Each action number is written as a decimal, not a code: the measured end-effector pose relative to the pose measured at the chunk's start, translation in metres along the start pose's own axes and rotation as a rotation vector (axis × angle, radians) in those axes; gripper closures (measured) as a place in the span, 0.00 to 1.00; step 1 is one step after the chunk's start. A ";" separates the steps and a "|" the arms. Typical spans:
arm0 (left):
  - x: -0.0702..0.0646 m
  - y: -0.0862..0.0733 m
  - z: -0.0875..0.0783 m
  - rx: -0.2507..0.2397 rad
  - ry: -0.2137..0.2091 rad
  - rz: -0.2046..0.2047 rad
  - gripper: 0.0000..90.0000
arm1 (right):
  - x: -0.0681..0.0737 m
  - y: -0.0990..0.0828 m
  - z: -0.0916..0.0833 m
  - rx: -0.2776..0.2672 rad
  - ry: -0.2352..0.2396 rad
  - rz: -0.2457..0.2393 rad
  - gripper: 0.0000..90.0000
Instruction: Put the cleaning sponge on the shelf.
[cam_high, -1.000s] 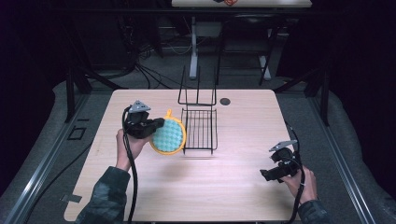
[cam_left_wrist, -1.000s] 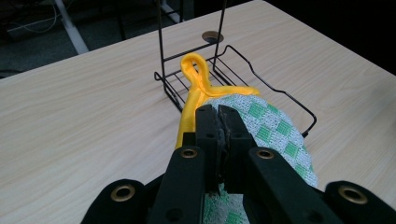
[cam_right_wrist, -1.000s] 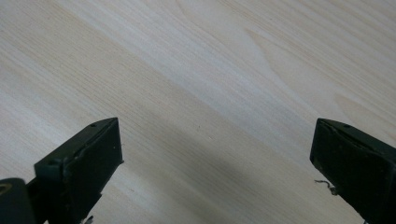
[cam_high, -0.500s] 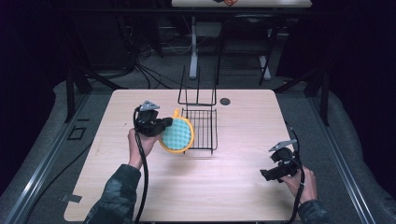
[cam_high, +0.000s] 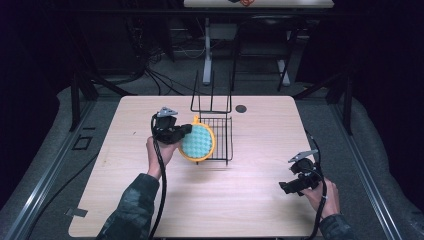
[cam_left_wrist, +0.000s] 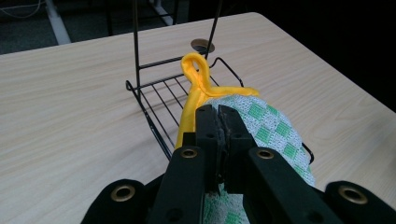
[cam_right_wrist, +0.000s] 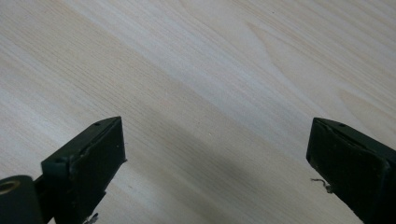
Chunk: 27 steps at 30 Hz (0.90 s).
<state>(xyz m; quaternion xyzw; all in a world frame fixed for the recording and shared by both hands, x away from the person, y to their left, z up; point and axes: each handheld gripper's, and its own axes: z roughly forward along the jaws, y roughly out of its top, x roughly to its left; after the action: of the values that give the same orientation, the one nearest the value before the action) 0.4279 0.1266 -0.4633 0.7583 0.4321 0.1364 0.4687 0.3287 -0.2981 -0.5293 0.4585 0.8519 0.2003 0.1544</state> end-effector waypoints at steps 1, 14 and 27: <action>0.001 0.000 0.002 -0.003 -0.006 -0.001 0.98 | 0.001 0.000 0.001 -0.002 0.003 0.003 0.05; 0.003 -0.004 0.029 0.000 -0.007 -0.047 0.98 | 0.002 0.000 0.001 0.010 0.000 -0.005 0.05; 0.001 -0.007 0.068 0.042 0.023 -0.050 0.98 | 0.003 0.000 0.004 0.022 -0.004 -0.014 0.06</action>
<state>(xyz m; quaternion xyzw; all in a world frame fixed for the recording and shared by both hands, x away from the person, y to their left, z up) 0.4662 0.0881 -0.5047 0.7553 0.4591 0.1243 0.4509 0.3289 -0.2945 -0.5324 0.4548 0.8569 0.1889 0.1524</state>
